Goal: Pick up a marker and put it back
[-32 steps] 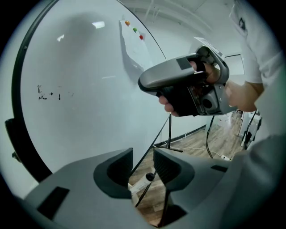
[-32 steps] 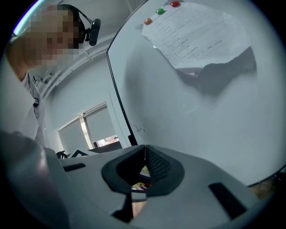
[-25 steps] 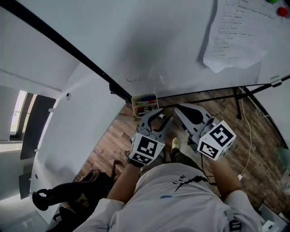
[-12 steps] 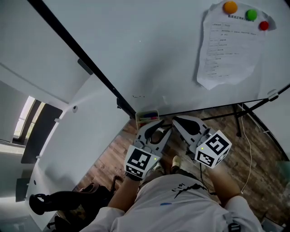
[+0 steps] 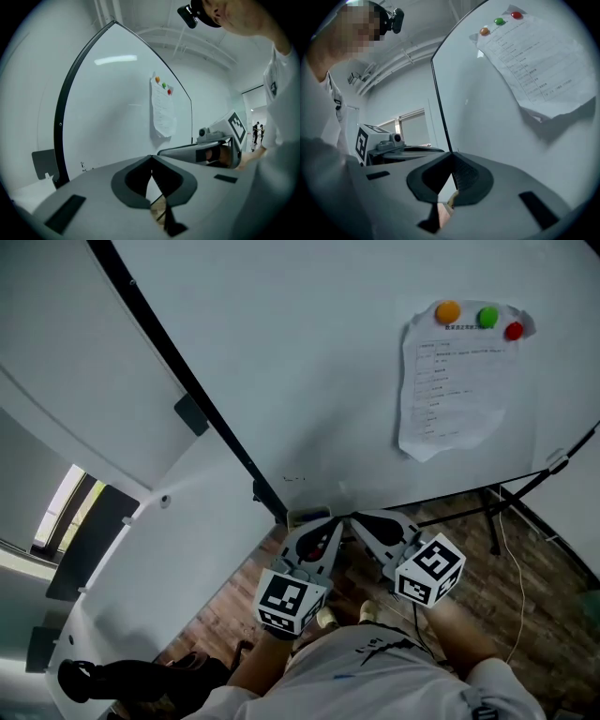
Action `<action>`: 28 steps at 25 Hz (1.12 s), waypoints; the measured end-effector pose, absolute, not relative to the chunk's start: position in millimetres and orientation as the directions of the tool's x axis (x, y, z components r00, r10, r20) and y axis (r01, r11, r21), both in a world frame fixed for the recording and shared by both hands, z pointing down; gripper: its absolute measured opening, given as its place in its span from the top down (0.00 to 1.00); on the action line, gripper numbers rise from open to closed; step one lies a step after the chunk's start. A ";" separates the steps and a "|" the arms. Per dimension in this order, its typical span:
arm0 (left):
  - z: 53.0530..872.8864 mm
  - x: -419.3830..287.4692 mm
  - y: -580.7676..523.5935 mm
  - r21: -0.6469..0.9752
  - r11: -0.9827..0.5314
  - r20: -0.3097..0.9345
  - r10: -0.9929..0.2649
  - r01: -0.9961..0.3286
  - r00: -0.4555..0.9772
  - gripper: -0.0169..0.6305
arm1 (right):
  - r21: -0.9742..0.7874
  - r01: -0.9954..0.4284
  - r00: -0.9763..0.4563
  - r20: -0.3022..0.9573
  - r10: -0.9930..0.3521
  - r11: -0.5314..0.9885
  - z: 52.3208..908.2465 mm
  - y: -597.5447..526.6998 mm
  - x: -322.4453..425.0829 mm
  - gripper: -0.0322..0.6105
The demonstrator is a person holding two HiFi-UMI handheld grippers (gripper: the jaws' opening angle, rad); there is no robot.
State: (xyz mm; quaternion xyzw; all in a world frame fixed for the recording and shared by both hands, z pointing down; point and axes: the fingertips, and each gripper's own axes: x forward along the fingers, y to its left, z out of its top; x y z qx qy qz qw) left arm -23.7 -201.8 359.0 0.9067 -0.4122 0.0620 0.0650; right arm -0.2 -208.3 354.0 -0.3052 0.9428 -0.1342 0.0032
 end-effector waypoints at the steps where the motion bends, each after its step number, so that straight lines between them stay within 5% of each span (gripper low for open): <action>1: 355.4 -23.0 -200.8 0.069 -0.653 0.158 -0.739 -0.754 0.655 0.95 | -0.256 -0.571 -0.816 0.073 -0.573 0.780 354.1 -207.9 -2.0 0.93; 28: 344.5 -30.8 -193.6 0.101 -0.641 0.128 -0.750 -0.761 0.649 0.95 | -0.230 -0.580 -0.813 0.097 -0.575 0.782 347.8 -200.8 -10.9 0.93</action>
